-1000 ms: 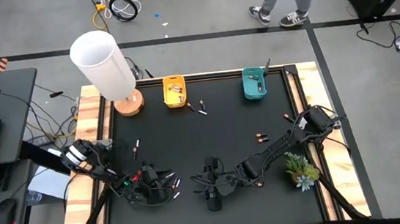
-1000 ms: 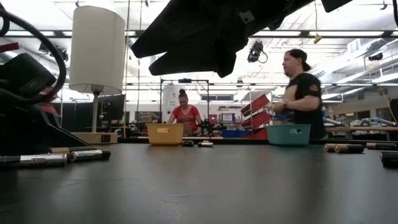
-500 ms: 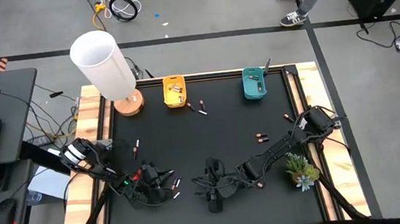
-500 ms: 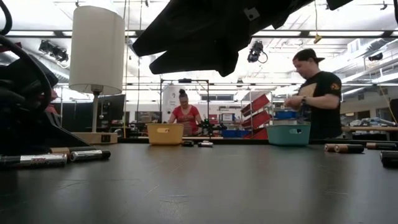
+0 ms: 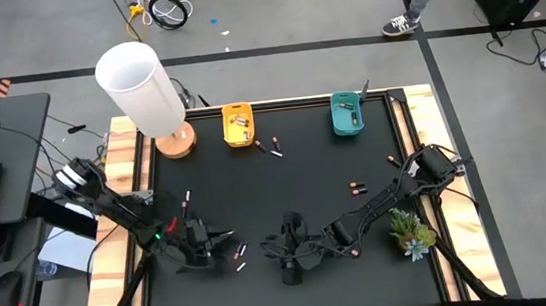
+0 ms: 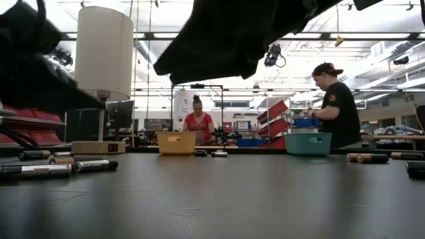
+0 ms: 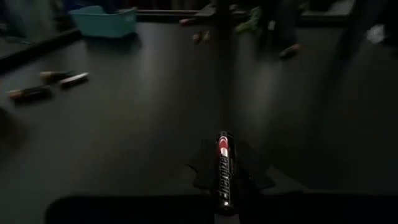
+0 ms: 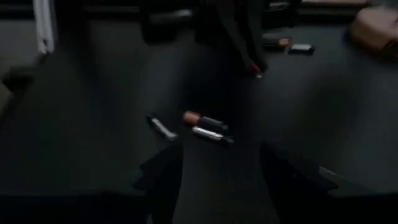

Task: Sort batteries
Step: Put the silver battery into the yellow bin

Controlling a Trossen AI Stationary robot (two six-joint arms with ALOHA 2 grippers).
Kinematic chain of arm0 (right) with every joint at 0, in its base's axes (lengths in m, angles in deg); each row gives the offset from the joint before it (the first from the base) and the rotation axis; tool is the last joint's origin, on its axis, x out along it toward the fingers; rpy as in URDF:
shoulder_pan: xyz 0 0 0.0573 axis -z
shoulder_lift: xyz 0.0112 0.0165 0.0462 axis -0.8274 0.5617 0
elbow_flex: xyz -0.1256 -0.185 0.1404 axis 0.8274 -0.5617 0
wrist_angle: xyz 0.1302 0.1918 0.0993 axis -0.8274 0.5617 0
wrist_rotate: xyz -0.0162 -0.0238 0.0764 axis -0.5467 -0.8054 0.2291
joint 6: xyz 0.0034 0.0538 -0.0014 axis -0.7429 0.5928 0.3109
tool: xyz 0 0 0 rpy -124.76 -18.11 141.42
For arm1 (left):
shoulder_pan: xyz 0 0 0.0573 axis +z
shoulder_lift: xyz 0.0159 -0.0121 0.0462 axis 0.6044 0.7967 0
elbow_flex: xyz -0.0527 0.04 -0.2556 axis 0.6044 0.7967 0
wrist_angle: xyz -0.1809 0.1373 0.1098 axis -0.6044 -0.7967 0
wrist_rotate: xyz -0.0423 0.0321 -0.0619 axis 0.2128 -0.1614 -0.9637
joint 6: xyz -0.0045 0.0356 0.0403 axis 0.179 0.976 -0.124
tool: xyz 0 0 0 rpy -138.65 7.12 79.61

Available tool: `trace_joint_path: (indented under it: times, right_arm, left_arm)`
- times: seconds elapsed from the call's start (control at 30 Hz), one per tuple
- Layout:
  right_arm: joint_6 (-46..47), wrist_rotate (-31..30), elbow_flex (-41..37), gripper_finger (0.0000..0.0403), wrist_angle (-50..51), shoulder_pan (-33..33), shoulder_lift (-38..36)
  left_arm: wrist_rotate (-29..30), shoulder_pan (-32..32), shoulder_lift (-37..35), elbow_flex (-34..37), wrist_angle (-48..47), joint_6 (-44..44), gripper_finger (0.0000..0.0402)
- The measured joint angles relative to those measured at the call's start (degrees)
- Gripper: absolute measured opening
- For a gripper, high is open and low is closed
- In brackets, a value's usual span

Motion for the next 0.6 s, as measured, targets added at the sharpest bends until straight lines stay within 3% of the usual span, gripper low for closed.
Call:
trace_joint_path:
  times: [0.3, 0.43, 0.6]
  right_arm:
    - [-20.09, -7.8, -0.04, 0.0212, 1.3, 0.52, 0.07]
    - [-26.3, -12.59, -0.04, 0.0199, 1.1, 0.99, 0.07]
    - [-26.81, -16.36, -0.04, 0.0187, 1.17, 2.84, 0.07]
  left_arm:
    - [-26.02, 11.97, -4.03, 1.19, 10.9, 6.55, 0.0029]
    - [-30.14, 18.07, -4.03, 1.19, 13.85, 5.9, 0.0029]
    - [-33.51, 23.85, -4.03, 1.17, 16.05, 6.1, 0.0029]
